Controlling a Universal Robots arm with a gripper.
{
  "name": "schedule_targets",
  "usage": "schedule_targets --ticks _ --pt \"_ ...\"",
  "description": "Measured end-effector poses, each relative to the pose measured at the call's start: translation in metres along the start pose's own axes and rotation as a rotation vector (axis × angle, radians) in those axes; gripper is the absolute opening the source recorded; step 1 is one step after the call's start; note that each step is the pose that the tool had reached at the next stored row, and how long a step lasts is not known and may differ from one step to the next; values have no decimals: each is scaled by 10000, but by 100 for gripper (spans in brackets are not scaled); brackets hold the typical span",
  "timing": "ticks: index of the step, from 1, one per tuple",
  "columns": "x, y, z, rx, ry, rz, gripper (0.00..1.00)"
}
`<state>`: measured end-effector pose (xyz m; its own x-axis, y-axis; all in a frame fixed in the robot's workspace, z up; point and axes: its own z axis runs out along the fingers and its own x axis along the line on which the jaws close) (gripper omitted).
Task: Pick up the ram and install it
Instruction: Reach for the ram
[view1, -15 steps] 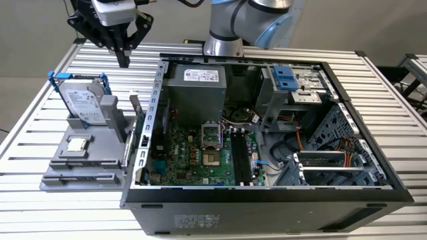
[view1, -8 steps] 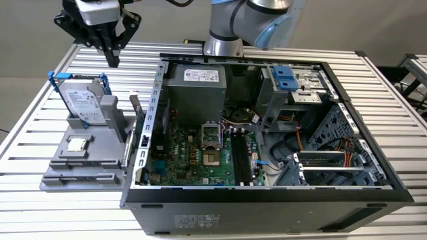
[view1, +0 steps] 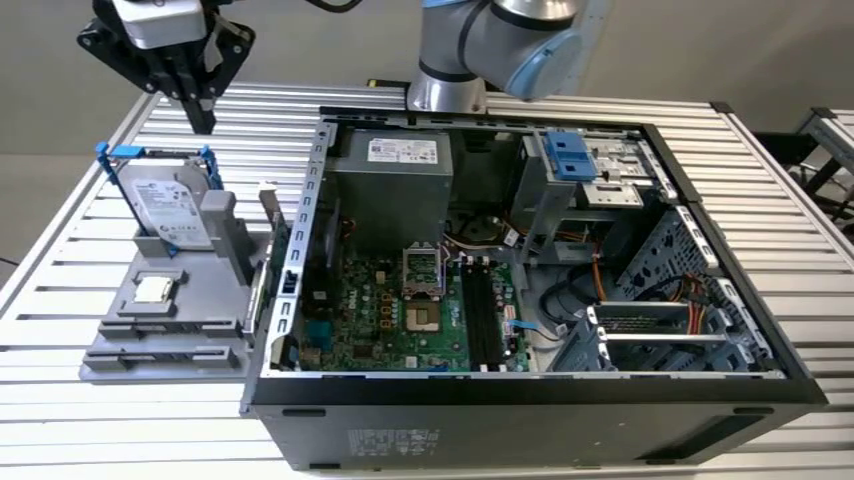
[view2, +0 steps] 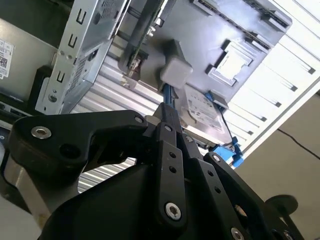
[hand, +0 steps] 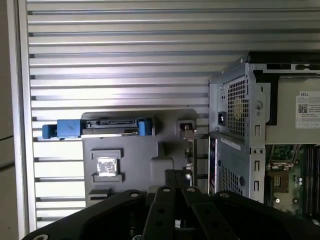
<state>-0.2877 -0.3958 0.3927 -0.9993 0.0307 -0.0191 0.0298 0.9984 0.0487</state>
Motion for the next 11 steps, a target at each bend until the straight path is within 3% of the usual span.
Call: schedule_targets --ticks 11 --pt "295 -4 -6 -2 6 -112 0"
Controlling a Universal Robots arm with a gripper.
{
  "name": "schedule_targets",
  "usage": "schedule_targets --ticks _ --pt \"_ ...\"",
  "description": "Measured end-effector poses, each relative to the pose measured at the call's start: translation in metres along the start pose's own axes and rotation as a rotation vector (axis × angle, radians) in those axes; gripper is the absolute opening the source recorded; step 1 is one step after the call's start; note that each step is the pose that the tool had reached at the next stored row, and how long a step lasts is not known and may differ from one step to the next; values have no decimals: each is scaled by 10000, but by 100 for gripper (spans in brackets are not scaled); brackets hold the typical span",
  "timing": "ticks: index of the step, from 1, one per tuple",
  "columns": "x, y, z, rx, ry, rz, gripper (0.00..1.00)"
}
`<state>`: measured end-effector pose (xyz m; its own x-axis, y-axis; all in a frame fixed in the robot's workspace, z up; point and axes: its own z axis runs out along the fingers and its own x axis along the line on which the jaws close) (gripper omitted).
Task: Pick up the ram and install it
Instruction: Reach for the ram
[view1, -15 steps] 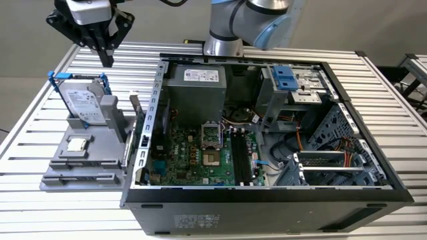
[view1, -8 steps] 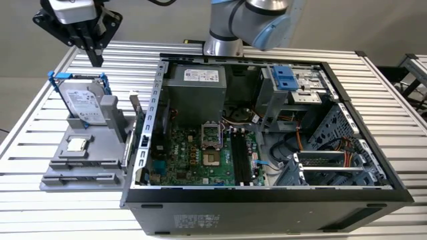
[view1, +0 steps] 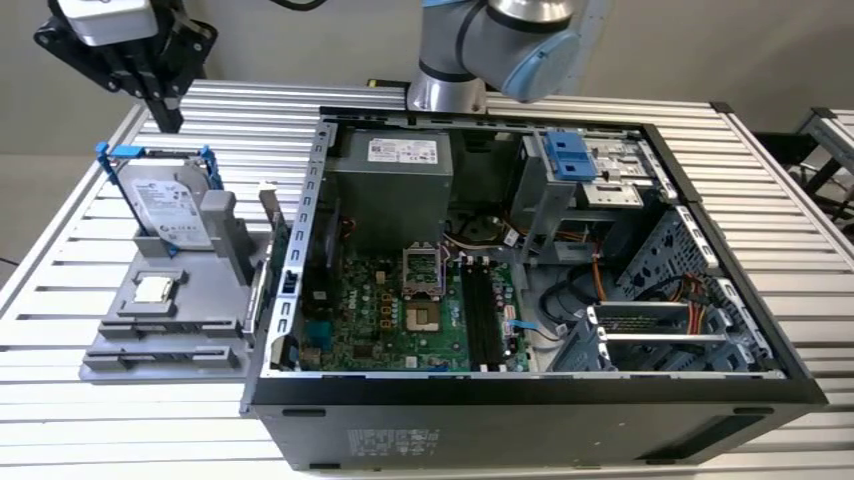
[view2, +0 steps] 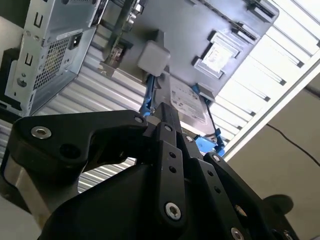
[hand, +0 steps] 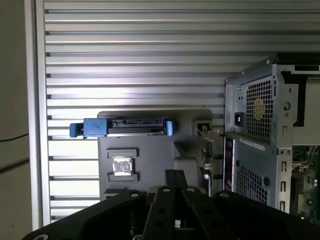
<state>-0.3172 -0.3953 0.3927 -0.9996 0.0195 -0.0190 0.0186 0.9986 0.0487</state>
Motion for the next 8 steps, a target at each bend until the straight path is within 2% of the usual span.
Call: schedule_targets --ticks 8 --pt "215 1 -4 -2 4 -81 0"
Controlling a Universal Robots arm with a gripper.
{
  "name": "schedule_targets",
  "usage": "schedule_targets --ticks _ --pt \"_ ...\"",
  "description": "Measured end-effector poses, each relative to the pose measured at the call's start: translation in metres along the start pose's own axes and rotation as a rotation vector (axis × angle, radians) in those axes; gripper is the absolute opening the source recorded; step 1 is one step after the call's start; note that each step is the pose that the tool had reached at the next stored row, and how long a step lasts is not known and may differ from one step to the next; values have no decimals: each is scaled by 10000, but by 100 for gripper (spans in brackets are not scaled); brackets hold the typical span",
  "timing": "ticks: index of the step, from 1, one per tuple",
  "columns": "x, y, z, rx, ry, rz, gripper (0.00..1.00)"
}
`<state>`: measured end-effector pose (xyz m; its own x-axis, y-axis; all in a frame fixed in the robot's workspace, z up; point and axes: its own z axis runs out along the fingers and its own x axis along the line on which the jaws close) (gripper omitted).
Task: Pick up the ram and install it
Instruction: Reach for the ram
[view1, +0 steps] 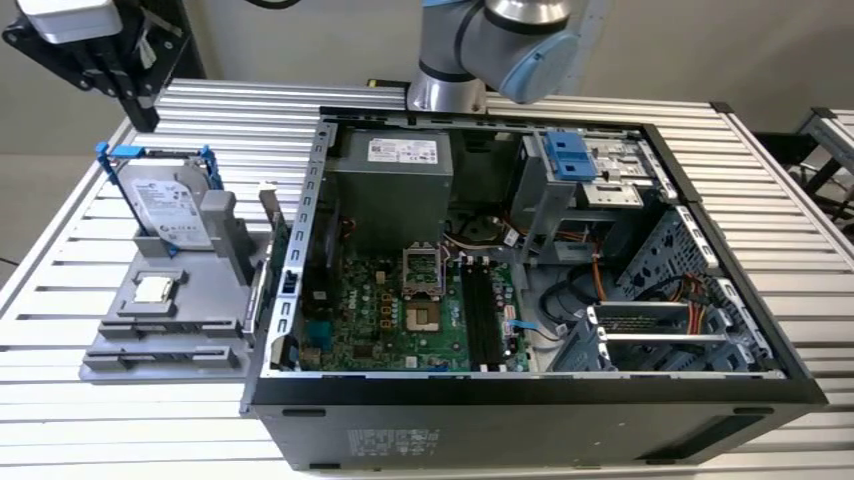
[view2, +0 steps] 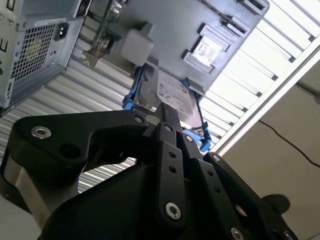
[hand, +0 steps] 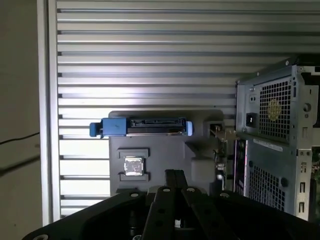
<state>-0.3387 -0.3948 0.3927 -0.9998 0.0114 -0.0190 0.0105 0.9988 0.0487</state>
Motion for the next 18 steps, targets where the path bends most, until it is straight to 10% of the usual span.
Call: schedule_targets --ticks 12,18 --pt "304 3 -5 -2 5 -114 0" --pt "313 2 -6 -3 6 -122 0"
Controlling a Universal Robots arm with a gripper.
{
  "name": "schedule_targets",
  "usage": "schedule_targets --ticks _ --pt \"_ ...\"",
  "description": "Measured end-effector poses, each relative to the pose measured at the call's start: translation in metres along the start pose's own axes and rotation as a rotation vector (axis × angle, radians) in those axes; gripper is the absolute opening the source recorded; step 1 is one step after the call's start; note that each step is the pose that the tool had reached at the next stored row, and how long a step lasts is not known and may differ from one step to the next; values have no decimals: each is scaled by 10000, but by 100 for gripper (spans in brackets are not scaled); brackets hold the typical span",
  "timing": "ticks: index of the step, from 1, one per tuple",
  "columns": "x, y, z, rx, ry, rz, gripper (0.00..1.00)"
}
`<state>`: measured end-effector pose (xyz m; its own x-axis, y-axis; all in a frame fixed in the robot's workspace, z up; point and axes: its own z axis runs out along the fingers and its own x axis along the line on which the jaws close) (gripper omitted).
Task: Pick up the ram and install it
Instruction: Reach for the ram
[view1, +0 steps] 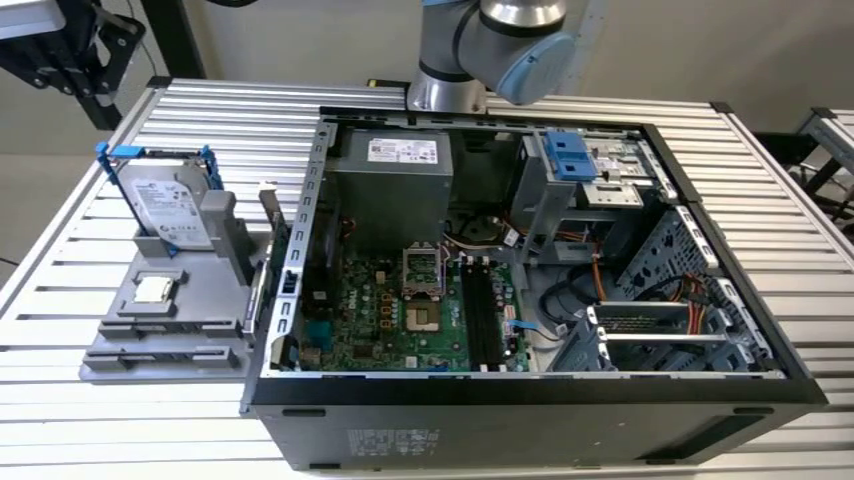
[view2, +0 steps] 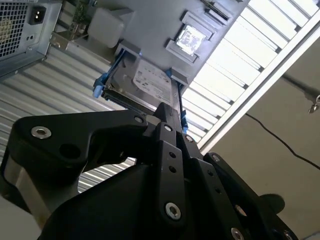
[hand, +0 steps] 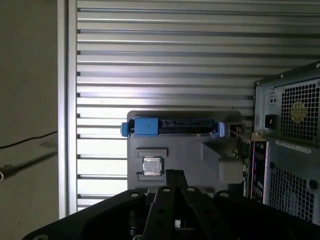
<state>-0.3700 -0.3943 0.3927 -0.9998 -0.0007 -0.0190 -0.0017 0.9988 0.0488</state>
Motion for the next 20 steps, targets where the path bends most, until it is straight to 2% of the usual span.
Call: schedule_targets --ticks 3,20 --pt "0 -50 -1 0 -1 1 0" --pt "1 -516 -12 0 -1 0 0"
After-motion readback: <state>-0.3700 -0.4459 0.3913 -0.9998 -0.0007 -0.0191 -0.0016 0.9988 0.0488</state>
